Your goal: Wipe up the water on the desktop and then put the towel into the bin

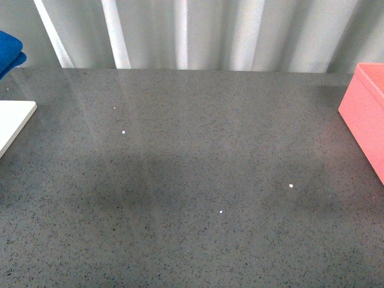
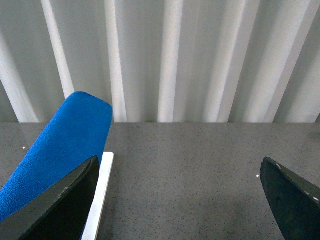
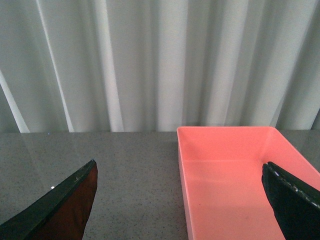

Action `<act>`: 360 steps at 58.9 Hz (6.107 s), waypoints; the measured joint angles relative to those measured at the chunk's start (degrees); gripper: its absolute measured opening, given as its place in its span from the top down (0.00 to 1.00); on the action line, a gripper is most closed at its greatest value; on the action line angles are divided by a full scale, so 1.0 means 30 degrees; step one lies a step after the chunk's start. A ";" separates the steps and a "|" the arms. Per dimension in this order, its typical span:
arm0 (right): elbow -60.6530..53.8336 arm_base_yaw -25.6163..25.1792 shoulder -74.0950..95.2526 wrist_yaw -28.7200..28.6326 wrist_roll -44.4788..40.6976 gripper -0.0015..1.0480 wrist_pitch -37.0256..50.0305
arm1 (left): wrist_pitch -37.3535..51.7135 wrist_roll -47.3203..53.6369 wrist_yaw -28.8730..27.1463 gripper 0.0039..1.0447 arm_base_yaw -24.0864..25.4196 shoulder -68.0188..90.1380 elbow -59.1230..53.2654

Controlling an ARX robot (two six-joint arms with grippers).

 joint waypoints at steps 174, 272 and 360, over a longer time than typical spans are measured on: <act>0.0000 0.0000 0.0000 -0.0007 0.0000 0.07 0.0000 | 0.4291 0.5588 -0.0415 0.06 0.5311 3.5904 1.9693; 0.0000 0.0000 0.0000 -0.0007 0.0007 0.07 0.0000 | 0.5486 -0.2535 0.7074 0.97 -0.1144 2.6775 1.5467; 1.2320 0.7257 2.8888 -1.2466 0.0634 0.07 0.7635 | 0.5508 -0.4379 0.5880 0.97 -0.5865 2.6148 1.4404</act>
